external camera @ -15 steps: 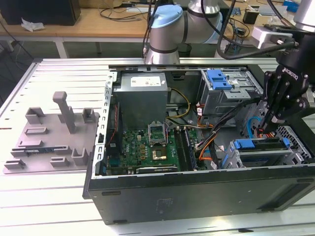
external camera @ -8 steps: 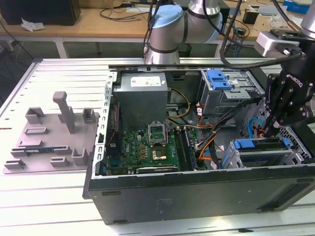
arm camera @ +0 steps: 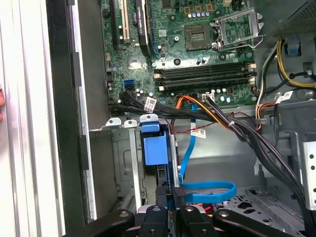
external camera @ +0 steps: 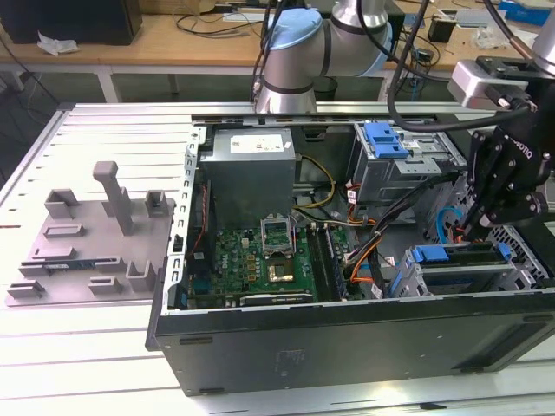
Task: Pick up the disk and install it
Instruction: 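Insert the second disk wire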
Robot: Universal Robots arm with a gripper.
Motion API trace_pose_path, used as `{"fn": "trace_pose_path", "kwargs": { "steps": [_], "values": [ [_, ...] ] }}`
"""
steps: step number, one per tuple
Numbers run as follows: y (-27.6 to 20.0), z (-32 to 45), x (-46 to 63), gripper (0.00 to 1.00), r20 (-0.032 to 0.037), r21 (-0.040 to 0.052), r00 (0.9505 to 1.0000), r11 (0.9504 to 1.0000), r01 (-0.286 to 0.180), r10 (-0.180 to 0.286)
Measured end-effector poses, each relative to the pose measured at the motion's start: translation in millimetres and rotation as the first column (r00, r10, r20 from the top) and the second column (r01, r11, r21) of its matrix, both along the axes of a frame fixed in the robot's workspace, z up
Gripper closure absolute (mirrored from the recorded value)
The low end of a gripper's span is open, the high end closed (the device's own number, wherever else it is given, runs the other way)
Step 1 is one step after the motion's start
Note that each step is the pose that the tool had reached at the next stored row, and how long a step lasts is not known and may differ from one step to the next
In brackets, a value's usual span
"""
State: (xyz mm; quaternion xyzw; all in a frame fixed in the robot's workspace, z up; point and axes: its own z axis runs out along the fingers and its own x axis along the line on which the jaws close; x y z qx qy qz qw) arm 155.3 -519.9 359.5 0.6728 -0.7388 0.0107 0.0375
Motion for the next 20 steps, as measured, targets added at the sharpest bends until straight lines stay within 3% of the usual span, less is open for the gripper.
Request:
{"fn": "trace_pose_path", "kwargs": {
  "steps": [3, 11, 15, 17, 20],
  "values": [
    [0.0, -0.1, -0.2, 0.84, 0.0001, 0.0002, 1.0000, 1.0000, 0.000, 0.000],
    [0.0, -2.1, -5.9, 0.84, 0.0094, -0.0001, 0.9995, 0.9996, -0.029, 0.029],
    [0.0, -4.1, -7.0, 0.84, 0.0246, 0.0000, 0.9983, 0.9986, -0.054, 0.054],
    [0.0, -4.9, -7.7, 0.84, 0.0367, 0.0009, 0.9979, 0.9986, -0.054, 0.054],
    [0.0, -5.1, -7.9, 0.84, 0.0399, 0.0009, 0.9977, 0.9985, -0.054, 0.054]
  ]
}}
